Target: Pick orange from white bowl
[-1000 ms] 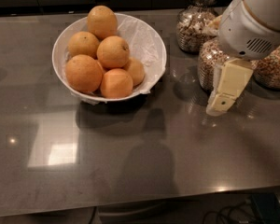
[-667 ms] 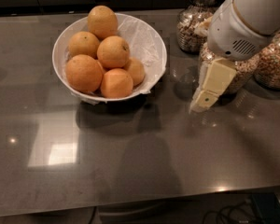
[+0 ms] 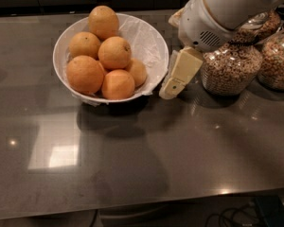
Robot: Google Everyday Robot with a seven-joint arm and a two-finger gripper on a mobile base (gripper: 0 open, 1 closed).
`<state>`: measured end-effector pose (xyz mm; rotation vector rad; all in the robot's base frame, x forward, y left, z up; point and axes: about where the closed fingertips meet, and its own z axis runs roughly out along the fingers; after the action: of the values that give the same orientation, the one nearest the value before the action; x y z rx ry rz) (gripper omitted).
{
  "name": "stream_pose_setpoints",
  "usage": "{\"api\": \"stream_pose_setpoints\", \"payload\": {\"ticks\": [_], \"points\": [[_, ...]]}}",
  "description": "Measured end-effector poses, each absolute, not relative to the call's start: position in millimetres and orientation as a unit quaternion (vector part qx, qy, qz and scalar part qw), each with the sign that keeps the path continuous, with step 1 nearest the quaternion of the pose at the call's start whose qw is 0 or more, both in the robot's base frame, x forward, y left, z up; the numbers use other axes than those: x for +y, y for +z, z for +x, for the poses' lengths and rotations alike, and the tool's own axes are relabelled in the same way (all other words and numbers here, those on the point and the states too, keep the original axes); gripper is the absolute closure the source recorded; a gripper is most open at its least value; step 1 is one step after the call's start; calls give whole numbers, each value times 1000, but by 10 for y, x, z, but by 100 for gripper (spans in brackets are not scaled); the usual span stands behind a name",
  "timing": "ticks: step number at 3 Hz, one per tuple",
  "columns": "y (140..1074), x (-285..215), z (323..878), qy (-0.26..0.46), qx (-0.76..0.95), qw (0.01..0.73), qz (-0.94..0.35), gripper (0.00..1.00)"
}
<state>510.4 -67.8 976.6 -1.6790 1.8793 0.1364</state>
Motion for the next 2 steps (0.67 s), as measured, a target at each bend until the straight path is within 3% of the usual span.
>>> {"api": "stream_pose_setpoints", "payload": {"ticks": [2], "points": [[9780,-639,5125,56,707,312,-632,0]]}}
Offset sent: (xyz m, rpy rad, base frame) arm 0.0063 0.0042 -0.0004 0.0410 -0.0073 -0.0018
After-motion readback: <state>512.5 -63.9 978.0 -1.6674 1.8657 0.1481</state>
